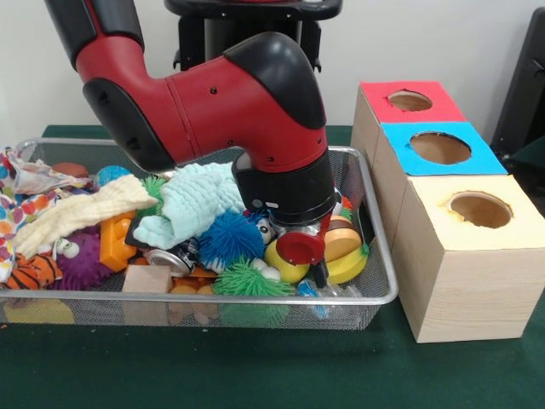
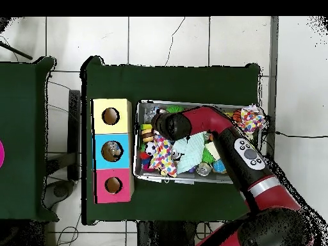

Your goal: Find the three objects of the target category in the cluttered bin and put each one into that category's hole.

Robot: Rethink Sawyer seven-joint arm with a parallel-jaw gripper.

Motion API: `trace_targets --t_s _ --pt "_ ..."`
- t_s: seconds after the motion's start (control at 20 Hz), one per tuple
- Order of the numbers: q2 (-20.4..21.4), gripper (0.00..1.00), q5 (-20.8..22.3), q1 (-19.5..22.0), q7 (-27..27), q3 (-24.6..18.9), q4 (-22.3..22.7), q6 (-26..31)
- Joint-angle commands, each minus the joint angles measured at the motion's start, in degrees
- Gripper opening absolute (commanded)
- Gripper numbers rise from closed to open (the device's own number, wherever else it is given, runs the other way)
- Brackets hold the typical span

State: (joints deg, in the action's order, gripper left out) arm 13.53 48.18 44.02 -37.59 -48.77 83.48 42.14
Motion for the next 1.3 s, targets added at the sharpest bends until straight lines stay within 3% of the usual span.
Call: trace_targets --t_s 0.05,0.2,0.6,1.1,1.3 --pt "-5.2 0.00 4.2 0.9 8.6 3.2 -5.1 -3.4" --pt "-1.8 0.00 3.8 0.2 3.2 3.9 -1.2 -4.5" --pt "9.0 0.00 -2.7 -0.7 -0.1 2.0 4.2 4.0" --pt "14.4 0.00 -8.4 -1.5 -0.3 1.9 6.2 7.7" --pt "12.1 0.00 -6.7 -2.5 0.6 3.8 4.5 5.2"
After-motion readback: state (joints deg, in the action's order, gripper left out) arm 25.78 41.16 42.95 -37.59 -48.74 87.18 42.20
